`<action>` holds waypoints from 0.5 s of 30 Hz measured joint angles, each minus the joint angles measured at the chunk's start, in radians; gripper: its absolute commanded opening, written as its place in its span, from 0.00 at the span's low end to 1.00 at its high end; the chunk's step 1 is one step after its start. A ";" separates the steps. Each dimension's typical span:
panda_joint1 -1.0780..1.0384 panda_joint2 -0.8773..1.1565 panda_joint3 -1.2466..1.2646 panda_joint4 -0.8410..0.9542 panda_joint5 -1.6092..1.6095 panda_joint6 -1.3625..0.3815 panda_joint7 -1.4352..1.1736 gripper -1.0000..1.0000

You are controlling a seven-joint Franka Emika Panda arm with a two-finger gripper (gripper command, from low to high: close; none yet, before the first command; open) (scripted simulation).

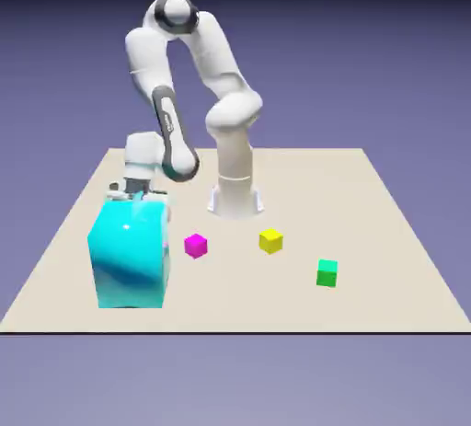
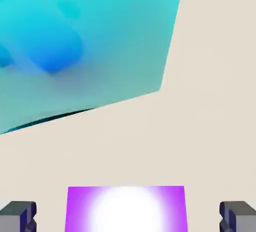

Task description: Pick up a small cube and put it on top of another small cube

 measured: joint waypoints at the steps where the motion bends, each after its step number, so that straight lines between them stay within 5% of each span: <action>1: 0.036 -0.012 -0.030 0.005 0.020 0.011 -0.016 0.50; 3: 0.109 -0.035 -0.089 0.016 0.059 0.034 -0.048 0.50; 4: 0.122 -0.040 -0.100 0.018 0.066 0.038 -0.053 0.00; 15: -0.204 0.066 0.167 -0.029 -0.111 -0.064 0.090 0.00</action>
